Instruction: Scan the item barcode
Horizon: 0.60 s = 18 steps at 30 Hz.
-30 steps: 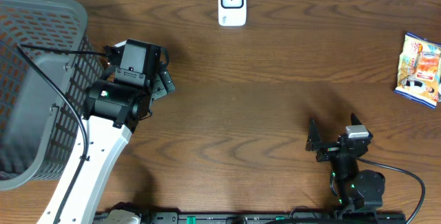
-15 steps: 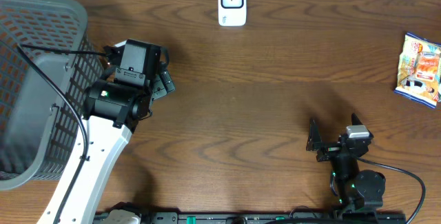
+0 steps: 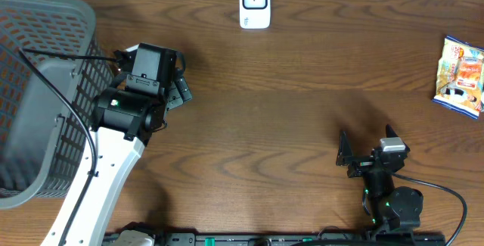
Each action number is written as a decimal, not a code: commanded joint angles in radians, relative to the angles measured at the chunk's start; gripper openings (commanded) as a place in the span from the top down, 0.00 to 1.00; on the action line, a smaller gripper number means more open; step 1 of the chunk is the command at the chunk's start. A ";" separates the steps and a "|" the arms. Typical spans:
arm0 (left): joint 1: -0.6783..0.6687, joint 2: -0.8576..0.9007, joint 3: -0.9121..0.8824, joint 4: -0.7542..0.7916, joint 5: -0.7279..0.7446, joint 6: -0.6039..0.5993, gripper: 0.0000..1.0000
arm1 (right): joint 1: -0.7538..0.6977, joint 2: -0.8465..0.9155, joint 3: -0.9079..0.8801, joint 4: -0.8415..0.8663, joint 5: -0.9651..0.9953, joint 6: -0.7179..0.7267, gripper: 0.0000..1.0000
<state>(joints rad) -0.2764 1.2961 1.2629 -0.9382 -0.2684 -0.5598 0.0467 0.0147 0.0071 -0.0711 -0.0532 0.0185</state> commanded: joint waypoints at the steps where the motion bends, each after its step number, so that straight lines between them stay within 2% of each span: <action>1: 0.003 0.006 0.004 -0.003 -0.017 0.010 0.02 | -0.008 -0.010 -0.001 -0.009 0.000 0.011 0.01; 18: 0.003 0.006 0.004 -0.003 -0.018 0.010 0.02 | -0.008 -0.010 -0.001 -0.003 -0.002 0.011 0.01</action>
<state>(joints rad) -0.2764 1.2961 1.2629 -0.9386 -0.2684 -0.5594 0.0467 0.0147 0.0071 -0.0704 -0.0540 0.0185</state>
